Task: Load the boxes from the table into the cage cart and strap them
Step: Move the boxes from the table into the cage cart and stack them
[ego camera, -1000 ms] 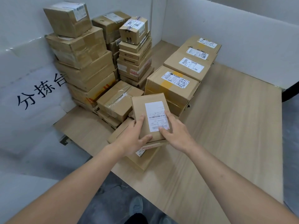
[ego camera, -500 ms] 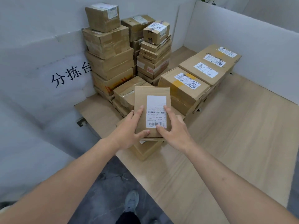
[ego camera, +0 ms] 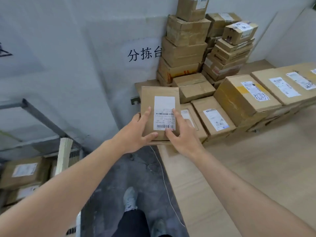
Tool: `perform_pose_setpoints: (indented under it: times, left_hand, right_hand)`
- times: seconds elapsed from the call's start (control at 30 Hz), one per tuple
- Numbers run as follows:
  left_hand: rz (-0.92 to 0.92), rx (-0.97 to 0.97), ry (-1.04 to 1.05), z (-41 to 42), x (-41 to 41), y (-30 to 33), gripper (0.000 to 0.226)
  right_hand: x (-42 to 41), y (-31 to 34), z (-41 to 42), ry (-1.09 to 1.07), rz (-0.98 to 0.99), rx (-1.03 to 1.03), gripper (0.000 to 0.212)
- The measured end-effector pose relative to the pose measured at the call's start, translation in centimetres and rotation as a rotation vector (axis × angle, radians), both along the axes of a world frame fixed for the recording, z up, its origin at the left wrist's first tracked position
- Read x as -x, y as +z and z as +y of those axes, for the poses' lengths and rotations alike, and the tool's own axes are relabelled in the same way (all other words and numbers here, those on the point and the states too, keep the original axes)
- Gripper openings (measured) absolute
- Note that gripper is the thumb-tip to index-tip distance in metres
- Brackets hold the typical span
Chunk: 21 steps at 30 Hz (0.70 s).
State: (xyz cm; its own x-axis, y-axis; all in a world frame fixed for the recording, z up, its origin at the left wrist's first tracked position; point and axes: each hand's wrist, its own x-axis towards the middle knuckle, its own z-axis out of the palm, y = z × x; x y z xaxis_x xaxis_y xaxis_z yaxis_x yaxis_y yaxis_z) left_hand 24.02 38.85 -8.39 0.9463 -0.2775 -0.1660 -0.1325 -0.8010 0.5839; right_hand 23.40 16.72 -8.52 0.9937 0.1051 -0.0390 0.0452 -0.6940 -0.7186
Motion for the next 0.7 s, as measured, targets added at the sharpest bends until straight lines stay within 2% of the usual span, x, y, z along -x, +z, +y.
perform_pose_setpoints:
  times: [0.3,0.7]
  left_hand:
    - [0.066,-0.103,0.295,10.2,6.8,-0.9,0.102]
    - [0.144,-0.030,0.590,26.4,16.8,-3.3,0.104]
  right_hand:
    - [0.7,-0.4,11.3,0.334,0.045,0.081,0.073]
    - [5.1,-2.7,30.2,0.638,0.122,0.146,0.073]
